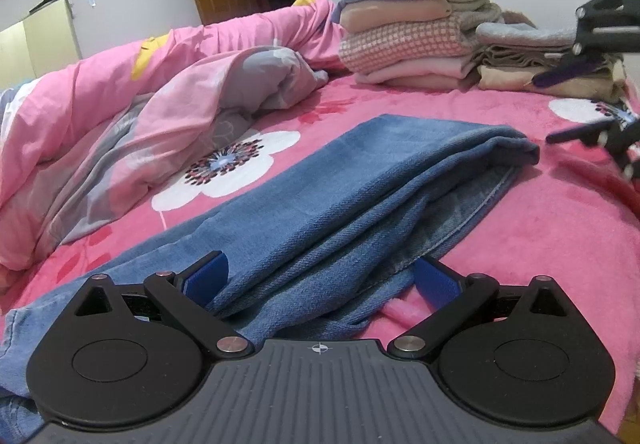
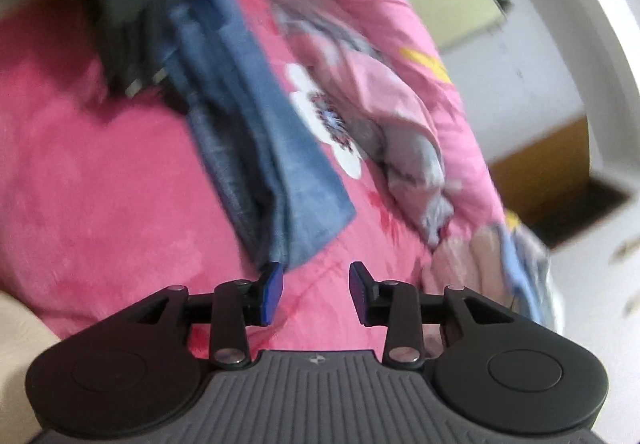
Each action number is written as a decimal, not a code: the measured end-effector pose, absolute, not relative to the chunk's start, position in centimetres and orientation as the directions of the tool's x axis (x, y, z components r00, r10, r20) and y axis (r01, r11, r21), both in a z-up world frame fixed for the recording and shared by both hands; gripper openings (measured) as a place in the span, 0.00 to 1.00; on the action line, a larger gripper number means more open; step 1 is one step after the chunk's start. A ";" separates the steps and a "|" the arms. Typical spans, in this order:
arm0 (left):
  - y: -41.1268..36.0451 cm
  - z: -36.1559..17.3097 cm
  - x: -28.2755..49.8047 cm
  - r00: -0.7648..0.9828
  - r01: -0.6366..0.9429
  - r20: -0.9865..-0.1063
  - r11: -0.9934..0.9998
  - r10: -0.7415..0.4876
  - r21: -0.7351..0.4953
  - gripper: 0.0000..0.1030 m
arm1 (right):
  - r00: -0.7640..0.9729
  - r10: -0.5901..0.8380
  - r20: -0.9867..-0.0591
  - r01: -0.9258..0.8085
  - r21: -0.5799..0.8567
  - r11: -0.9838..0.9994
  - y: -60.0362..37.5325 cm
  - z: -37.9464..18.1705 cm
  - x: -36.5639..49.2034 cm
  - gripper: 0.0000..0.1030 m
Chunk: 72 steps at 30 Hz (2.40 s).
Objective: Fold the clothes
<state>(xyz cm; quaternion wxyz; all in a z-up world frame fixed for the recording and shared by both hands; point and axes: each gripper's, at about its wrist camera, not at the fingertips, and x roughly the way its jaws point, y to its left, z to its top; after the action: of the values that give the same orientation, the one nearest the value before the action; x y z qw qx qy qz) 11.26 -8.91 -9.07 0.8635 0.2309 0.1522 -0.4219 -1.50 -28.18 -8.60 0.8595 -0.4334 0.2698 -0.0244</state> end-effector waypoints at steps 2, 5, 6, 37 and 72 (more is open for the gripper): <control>-8.2 -8.7 11.0 0.583 0.810 -0.433 0.530 -0.688 0.249 0.98 | 0.855 -0.212 -0.474 -0.180 -0.654 0.735 -28.5 -7.0 -1.6 0.37; -7.0 -8.0 10.9 0.567 0.822 -0.392 0.530 -0.725 0.207 0.98 | 0.872 -0.112 -0.476 -0.217 -0.582 0.783 -27.8 -6.0 -0.8 0.37; -6.9 -8.0 10.9 0.575 0.816 -0.389 0.540 -0.720 0.208 0.98 | 0.880 -0.092 -0.466 -0.233 -0.592 0.771 -27.3 -6.1 -0.5 0.37; -4.2 -8.5 13.5 0.648 0.733 -0.473 0.657 -0.596 0.176 0.97 | 0.812 0.134 -0.569 -0.526 -0.612 0.590 -20.9 -6.8 7.7 0.27; -3.2 -8.6 14.4 0.668 0.700 -0.490 0.697 -0.560 0.158 0.97 | 0.687 0.258 -0.679 -0.708 -0.548 0.445 -20.0 -7.5 10.1 0.33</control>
<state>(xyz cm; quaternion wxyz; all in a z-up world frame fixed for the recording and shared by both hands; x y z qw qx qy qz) 14.40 -3.16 -8.64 0.8975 0.1688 0.2073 -0.3507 10.06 -20.02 -7.52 0.8094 -0.4343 0.2591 0.2986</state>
